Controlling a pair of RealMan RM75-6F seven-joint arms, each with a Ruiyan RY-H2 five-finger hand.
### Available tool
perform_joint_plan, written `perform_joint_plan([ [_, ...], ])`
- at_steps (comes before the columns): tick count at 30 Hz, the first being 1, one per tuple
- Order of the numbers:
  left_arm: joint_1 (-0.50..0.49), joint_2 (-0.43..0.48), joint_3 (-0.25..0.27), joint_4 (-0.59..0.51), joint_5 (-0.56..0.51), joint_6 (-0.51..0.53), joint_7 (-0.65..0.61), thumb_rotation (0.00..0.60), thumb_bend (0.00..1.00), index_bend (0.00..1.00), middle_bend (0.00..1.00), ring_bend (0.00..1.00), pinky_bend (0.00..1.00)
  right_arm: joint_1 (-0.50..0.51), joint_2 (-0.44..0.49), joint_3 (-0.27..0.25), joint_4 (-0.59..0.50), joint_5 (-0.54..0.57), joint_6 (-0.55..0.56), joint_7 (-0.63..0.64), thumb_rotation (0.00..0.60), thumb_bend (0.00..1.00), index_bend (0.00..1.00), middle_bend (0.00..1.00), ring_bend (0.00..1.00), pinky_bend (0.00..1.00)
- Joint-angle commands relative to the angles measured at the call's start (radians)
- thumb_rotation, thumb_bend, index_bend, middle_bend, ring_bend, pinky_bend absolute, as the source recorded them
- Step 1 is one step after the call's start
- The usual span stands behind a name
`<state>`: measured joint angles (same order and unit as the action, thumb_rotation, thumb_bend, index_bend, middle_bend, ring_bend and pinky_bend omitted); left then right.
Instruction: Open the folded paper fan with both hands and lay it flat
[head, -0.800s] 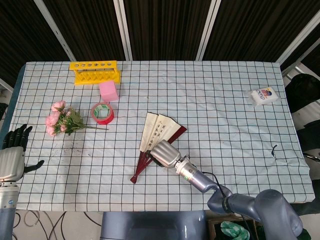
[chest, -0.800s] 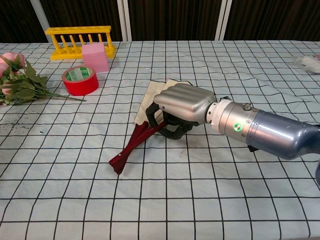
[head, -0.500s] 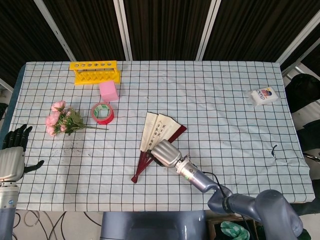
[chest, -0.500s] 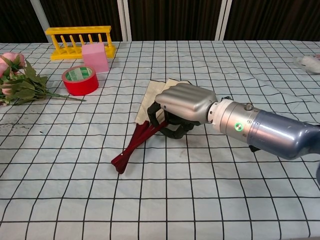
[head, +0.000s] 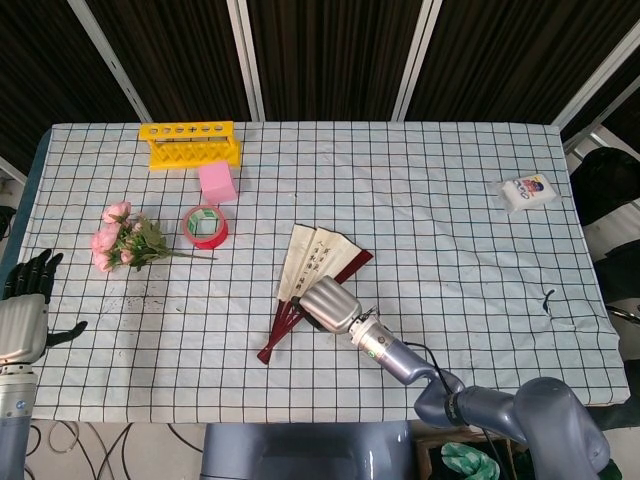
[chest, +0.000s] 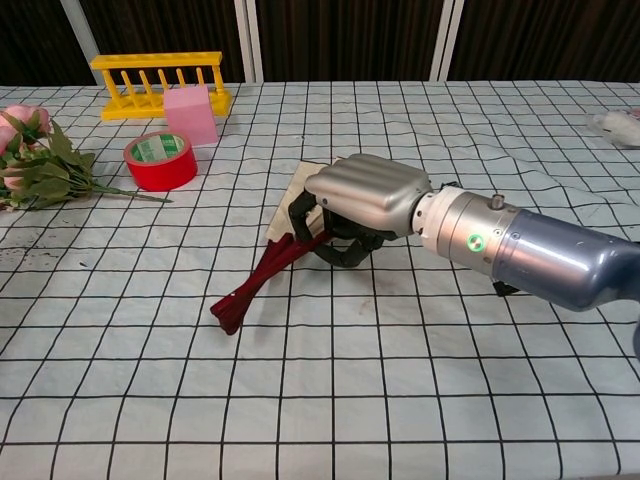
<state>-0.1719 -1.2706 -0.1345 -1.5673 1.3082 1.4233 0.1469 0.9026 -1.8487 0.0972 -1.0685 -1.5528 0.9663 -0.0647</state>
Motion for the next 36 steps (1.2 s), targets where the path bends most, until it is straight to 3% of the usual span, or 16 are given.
perform_joint_plan([
  [1, 0.0, 0.0, 0.001, 0.0, 0.0, -0.001, 0.001, 0.6, 0.0, 0.0, 0.0, 0.0, 0.0, -0.001, 0.0, 0.0, -0.002, 0.001, 0.0, -0.002, 0.6, 0.72, 0.92, 0.95, 1.0, 0.93],
  [12, -0.003, -0.003, 0.003, -0.005, -0.002, -0.006, 0.02, 0.6, 0.0, 0.0, 0.0, 0.0, 0.0, 0.007, 0.006, 0.033, -0.009, 0.018, 0.007, 0.019, 0.6, 0.72, 0.92, 0.95, 1.0, 0.93],
  [25, -0.067, 0.014, -0.039, -0.092, 0.038, -0.016, 0.088, 0.6, 0.0, 0.0, 0.0, 0.0, 0.0, 0.091, 0.072, 0.213, -0.1, 0.09, 0.012, 0.035, 0.6, 0.72, 0.93, 0.95, 1.0, 0.93],
  [36, -0.207, -0.027, -0.095, -0.142, 0.033, -0.131, 0.191, 0.6, 0.02, 0.14, 0.0, 0.0, 0.0, 0.13, 0.126, 0.339, -0.223, 0.226, -0.009, 0.004, 0.6, 0.72, 0.93, 0.95, 1.0, 0.93],
])
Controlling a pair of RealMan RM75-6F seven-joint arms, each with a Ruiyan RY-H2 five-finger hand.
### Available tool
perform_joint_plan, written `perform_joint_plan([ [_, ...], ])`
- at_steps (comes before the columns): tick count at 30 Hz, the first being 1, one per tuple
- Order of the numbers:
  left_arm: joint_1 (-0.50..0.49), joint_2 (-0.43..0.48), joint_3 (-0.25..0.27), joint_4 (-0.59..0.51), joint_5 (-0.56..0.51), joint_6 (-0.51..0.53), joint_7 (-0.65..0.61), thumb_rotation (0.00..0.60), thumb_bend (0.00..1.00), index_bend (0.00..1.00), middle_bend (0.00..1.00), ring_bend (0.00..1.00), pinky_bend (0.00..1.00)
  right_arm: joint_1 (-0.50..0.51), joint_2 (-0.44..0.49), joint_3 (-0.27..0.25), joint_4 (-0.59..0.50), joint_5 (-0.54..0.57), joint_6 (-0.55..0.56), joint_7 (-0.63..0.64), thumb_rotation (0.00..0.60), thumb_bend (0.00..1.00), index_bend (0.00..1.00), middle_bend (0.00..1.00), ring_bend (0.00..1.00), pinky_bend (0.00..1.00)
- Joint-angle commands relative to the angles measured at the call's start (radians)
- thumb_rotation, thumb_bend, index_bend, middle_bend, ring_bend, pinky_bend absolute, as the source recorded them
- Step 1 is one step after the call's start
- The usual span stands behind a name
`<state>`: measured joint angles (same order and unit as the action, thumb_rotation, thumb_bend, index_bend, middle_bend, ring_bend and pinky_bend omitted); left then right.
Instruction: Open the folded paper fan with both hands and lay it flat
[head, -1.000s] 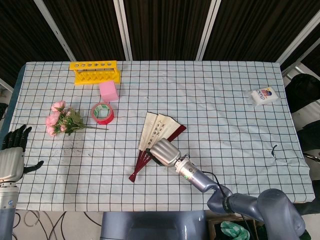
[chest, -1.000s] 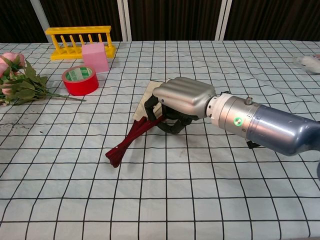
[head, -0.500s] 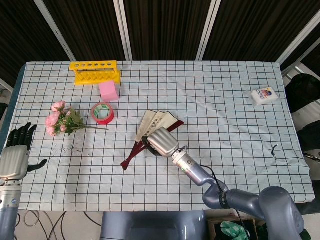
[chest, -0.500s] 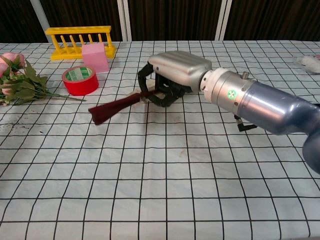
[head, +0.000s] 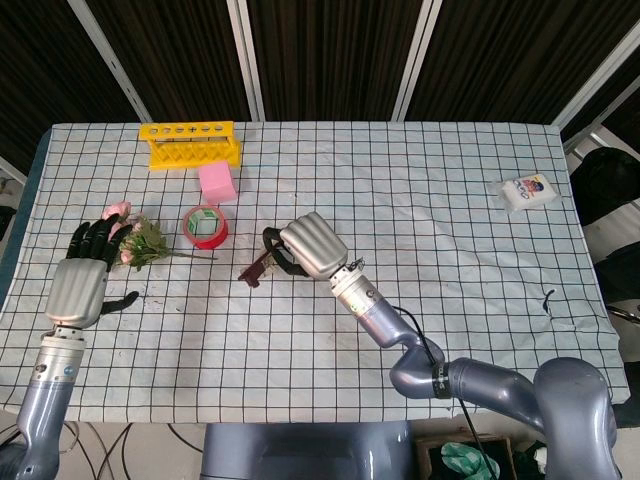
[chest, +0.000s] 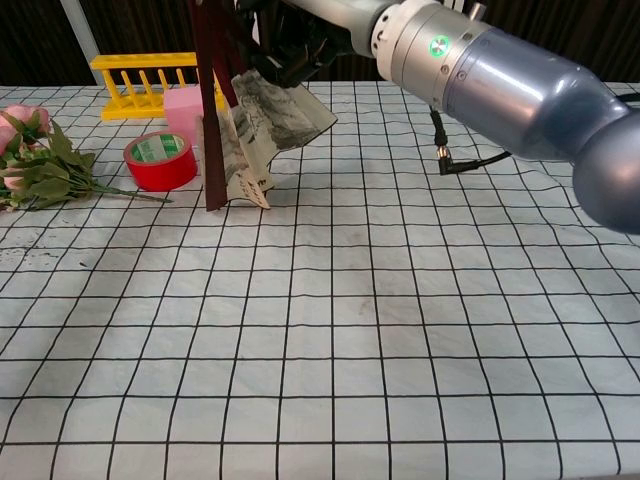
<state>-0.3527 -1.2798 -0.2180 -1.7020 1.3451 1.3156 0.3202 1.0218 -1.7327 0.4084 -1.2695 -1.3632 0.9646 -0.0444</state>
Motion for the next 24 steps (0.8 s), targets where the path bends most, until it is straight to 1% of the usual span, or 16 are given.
perform_joint_plan([
  [1, -0.037, -0.026, -0.016, -0.007, -0.008, -0.032, 0.025, 0.6, 0.02, 0.15, 0.0, 0.0, 0.0, 0.014, 0.012, 0.038, -0.028, 0.049, -0.008, -0.02, 0.6, 0.72, 0.93, 0.95, 1.0, 0.93],
  [7, -0.103, -0.098, -0.045, 0.012, -0.05, -0.072, 0.067, 0.6, 0.04, 0.19, 0.0, 0.0, 0.0, 0.031, 0.019, 0.091, -0.069, 0.144, -0.006, -0.068, 0.6, 0.72, 0.93, 0.95, 1.0, 0.93],
  [11, -0.138, -0.162, -0.06, 0.031, -0.071, -0.076, 0.078, 0.6, 0.04, 0.21, 0.0, 0.0, 0.0, 0.044, 0.01, 0.135, -0.103, 0.241, 0.012, -0.122, 0.6, 0.73, 0.93, 0.95, 1.0, 0.93],
  [13, -0.153, -0.196, -0.062, 0.046, -0.076, -0.072, 0.085, 0.6, 0.04, 0.21, 0.0, 0.0, 0.0, 0.053, 0.008, 0.156, -0.119, 0.289, 0.027, -0.161, 0.6, 0.73, 0.94, 0.95, 1.0, 0.93],
  [21, -0.19, -0.296, -0.064, 0.102, -0.078, -0.052, 0.084, 0.6, 0.05, 0.21, 0.0, 0.0, 0.0, 0.085, 0.007, 0.206, -0.173, 0.438, 0.08, -0.282, 0.6, 0.73, 0.94, 0.95, 1.0, 0.93],
  [24, -0.201, -0.334, -0.072, 0.125, -0.081, -0.041, 0.071, 0.6, 0.07, 0.23, 0.0, 0.0, 0.0, 0.098, -0.004, 0.228, -0.193, 0.504, 0.114, -0.321, 0.6, 0.74, 0.94, 0.95, 1.0, 0.93],
])
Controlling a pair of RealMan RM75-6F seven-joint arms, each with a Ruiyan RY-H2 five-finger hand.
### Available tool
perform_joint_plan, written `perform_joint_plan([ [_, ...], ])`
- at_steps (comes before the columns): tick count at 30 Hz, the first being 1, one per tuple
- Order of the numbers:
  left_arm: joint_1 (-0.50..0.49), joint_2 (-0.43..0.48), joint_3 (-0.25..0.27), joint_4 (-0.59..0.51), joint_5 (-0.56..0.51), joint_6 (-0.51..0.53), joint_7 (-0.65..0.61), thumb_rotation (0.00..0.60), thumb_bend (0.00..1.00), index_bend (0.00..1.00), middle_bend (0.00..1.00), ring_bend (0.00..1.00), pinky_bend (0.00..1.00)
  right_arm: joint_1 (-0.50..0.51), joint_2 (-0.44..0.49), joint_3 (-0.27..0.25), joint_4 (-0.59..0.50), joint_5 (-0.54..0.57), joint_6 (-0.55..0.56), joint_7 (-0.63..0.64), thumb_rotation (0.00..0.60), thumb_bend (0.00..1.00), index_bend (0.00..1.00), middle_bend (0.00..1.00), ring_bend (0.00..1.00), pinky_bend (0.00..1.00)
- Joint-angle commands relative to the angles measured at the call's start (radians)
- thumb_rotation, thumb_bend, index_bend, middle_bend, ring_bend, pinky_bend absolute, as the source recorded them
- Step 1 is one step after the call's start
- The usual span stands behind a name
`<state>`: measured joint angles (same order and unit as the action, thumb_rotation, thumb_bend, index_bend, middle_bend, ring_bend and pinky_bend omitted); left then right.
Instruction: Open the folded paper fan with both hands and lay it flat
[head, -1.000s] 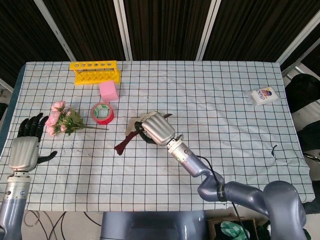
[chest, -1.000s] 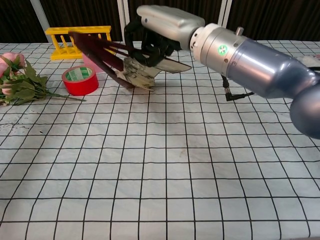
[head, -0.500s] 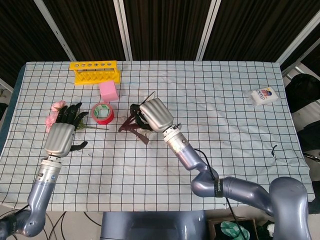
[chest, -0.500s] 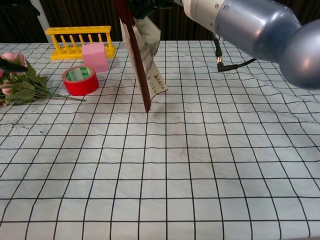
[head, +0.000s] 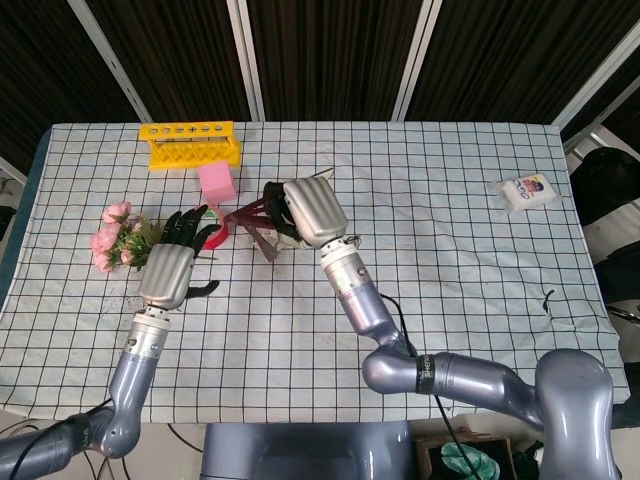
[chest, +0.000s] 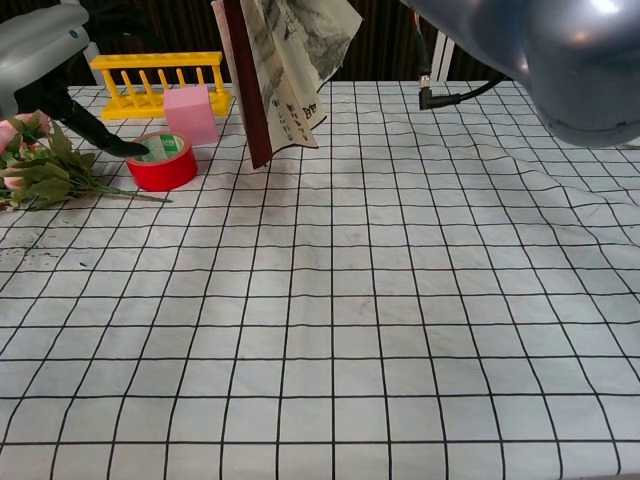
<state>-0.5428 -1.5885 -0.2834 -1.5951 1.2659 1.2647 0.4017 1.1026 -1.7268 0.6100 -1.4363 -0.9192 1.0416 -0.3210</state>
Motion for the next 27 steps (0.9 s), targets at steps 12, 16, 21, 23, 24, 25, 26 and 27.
perform_joint_plan([
  [12, -0.07, -0.244, -0.073, 0.168, -0.011, 0.084, -0.12, 0.6, 0.16, 0.28, 0.0, 0.0, 0.0, 0.058, -0.036, 0.049, -0.077, 0.173, 0.133, -0.129, 0.6, 0.74, 0.94, 0.95, 1.0, 0.93],
  [16, -0.098, -0.306, -0.104, 0.206, -0.044, 0.077, -0.138, 0.6, 0.17, 0.29, 0.0, 0.0, 0.0, 0.062, -0.036, 0.048, -0.083, 0.184, 0.148, -0.132, 0.6, 0.74, 0.94, 0.95, 1.0, 0.93],
  [21, -0.134, -0.36, -0.122, 0.248, -0.059, 0.066, -0.139, 0.6, 0.2, 0.31, 0.0, 0.0, 0.0, 0.066, -0.035, 0.05, -0.087, 0.197, 0.159, -0.129, 0.6, 0.74, 0.94, 0.95, 1.0, 0.93],
  [23, -0.145, -0.376, -0.127, 0.264, -0.062, 0.063, -0.142, 0.6, 0.22, 0.32, 0.0, 0.0, 0.0, 0.067, -0.035, 0.05, -0.087, 0.199, 0.162, -0.127, 0.6, 0.74, 0.94, 0.95, 1.0, 0.93],
  [24, -0.152, -0.389, -0.132, 0.277, -0.065, 0.062, -0.145, 0.6, 0.23, 0.33, 0.0, 0.0, 0.0, 0.067, -0.035, 0.05, -0.088, 0.202, 0.163, -0.125, 0.6, 0.74, 0.94, 0.95, 1.0, 0.93],
  [25, -0.159, -0.401, -0.136, 0.29, -0.067, 0.062, -0.149, 0.6, 0.24, 0.34, 0.0, 0.0, 0.0, 0.068, -0.036, 0.049, -0.088, 0.204, 0.164, -0.123, 0.6, 0.74, 0.94, 0.95, 1.0, 0.93],
  [26, -0.166, -0.412, -0.141, 0.304, -0.067, 0.063, -0.153, 0.6, 0.26, 0.35, 0.0, 0.0, 0.0, 0.068, -0.035, 0.047, -0.089, 0.204, 0.165, -0.122, 0.6, 0.74, 0.94, 0.95, 1.0, 0.93],
  [27, -0.171, -0.421, -0.143, 0.314, -0.067, 0.064, -0.157, 0.6, 0.28, 0.37, 0.01, 0.0, 0.0, 0.068, -0.035, 0.045, -0.089, 0.204, 0.165, -0.122, 0.6, 0.74, 0.94, 0.95, 1.0, 0.93],
])
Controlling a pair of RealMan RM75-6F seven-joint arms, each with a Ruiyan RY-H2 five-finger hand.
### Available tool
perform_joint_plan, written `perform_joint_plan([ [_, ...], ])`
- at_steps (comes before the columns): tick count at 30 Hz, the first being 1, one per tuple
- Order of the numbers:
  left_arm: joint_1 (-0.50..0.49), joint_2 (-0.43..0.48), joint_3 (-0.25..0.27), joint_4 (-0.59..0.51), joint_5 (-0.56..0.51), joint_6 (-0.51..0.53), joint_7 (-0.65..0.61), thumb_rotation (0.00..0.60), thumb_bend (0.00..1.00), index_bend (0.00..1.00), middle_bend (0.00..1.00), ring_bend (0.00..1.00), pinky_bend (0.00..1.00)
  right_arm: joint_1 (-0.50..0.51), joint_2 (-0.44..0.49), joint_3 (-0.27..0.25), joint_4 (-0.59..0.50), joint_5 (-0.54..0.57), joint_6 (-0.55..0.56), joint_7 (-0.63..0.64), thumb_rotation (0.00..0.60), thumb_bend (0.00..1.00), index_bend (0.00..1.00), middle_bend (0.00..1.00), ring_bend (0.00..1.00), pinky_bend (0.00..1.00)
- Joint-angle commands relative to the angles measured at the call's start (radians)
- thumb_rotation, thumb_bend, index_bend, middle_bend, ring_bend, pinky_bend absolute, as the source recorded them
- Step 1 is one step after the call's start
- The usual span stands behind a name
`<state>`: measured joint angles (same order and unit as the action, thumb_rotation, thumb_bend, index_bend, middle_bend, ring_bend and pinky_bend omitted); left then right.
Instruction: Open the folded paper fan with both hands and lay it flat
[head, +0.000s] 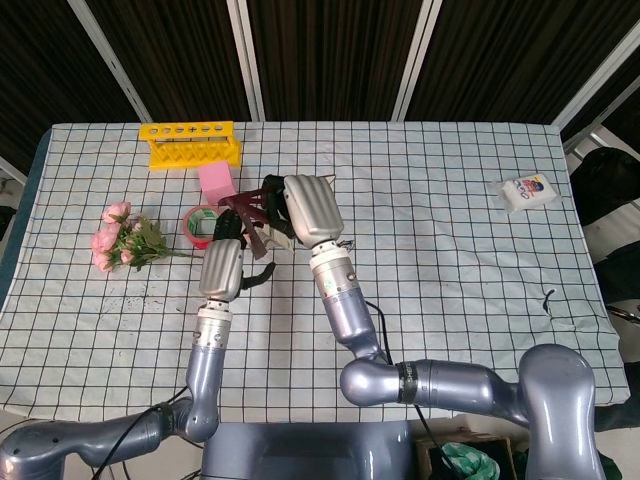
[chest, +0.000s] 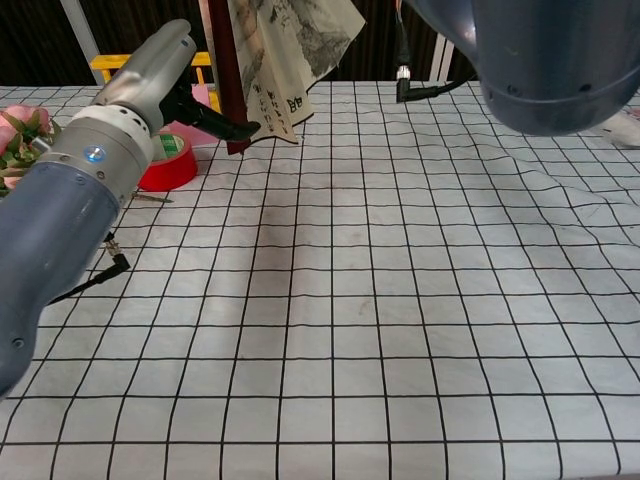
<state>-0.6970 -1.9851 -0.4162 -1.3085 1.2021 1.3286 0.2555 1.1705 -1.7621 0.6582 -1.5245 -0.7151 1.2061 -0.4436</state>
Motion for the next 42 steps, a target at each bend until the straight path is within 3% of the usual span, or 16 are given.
perform_joint_plan([
  [1, -0.023, -0.035, -0.014, 0.043, -0.003, 0.001, -0.016, 0.6, 0.29, 0.38, 0.01, 0.0, 0.0, 0.001, 0.001, -0.006, -0.001, -0.001, 0.001, 0.002, 0.6, 0.74, 0.94, 0.95, 1.0, 0.93],
  [8, -0.045, -0.093, -0.029, 0.109, 0.005, 0.026, -0.061, 0.6, 0.43, 0.57, 0.05, 0.0, 0.0, 0.0, 0.01, -0.013, -0.006, -0.004, 0.006, 0.007, 0.6, 0.74, 0.94, 0.95, 1.0, 0.93],
  [14, -0.013, -0.082, -0.013, 0.106, 0.031, 0.075, -0.099, 0.6, 0.45, 0.65, 0.07, 0.0, 0.0, -0.006, 0.022, -0.014, -0.006, 0.0, 0.011, 0.015, 0.6, 0.74, 0.94, 0.95, 1.0, 0.93],
  [28, 0.04, 0.052, -0.005, 0.04, 0.052, 0.083, -0.113, 0.6, 0.45, 0.69, 0.09, 0.0, 0.0, -0.069, 0.08, -0.065, 0.003, -0.006, 0.018, 0.025, 0.6, 0.74, 0.94, 0.95, 1.0, 0.93],
  [42, 0.05, 0.155, 0.006, 0.014, 0.059, 0.051, -0.083, 0.6, 0.45, 0.7, 0.09, 0.0, 0.0, -0.189, 0.181, -0.195, 0.097, -0.157, 0.024, 0.076, 0.6, 0.74, 0.94, 0.95, 1.0, 0.93],
])
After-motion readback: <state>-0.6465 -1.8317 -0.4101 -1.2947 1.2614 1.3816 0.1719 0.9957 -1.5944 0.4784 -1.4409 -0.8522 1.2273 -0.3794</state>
